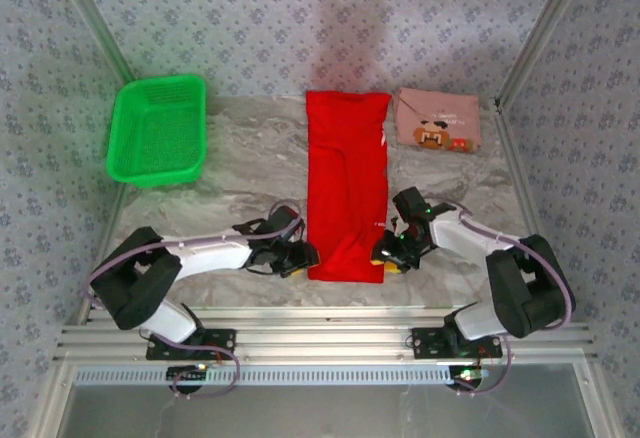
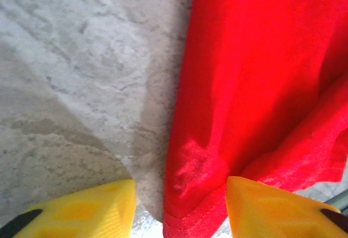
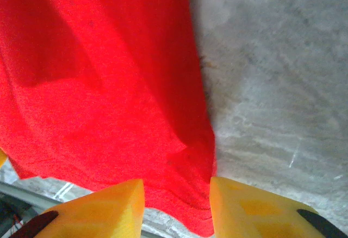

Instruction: Fold and stack the t-shirts

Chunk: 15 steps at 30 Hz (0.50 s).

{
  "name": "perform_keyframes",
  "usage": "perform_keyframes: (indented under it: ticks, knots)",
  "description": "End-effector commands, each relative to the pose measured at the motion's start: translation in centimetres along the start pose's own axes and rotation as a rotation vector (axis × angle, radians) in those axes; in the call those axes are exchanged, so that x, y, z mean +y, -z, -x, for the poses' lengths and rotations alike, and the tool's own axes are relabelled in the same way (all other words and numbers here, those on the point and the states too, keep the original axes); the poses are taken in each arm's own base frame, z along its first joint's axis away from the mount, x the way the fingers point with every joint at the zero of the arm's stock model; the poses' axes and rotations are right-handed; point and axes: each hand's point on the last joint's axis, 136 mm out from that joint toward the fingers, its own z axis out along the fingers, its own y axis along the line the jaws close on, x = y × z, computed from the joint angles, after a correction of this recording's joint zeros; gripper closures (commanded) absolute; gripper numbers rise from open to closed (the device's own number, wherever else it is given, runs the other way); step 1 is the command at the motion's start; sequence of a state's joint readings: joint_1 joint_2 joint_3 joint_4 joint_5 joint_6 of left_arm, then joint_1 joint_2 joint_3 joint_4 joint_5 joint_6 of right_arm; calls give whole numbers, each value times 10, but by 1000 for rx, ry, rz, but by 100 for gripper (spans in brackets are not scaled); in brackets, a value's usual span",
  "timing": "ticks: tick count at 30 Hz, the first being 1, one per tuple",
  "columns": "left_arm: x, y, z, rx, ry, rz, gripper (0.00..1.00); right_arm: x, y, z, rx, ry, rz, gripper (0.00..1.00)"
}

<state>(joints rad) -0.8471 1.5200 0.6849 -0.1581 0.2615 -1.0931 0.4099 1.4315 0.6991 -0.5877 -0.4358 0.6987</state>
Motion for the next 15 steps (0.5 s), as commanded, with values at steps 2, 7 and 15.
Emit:
perform_keyframes:
  ticks: [2,7,15]
  knots:
    - [-12,-12,1,-1,-25,-22,59,-3,2,13,-26,-21,-69,64]
    - [-7,-12,-1,4,-24,-5,63,6,12,18,-48,-5,-83,66]
    - [-3,-15,-3,10,-21,4,69,9,19,7,-37,40,-154,66]
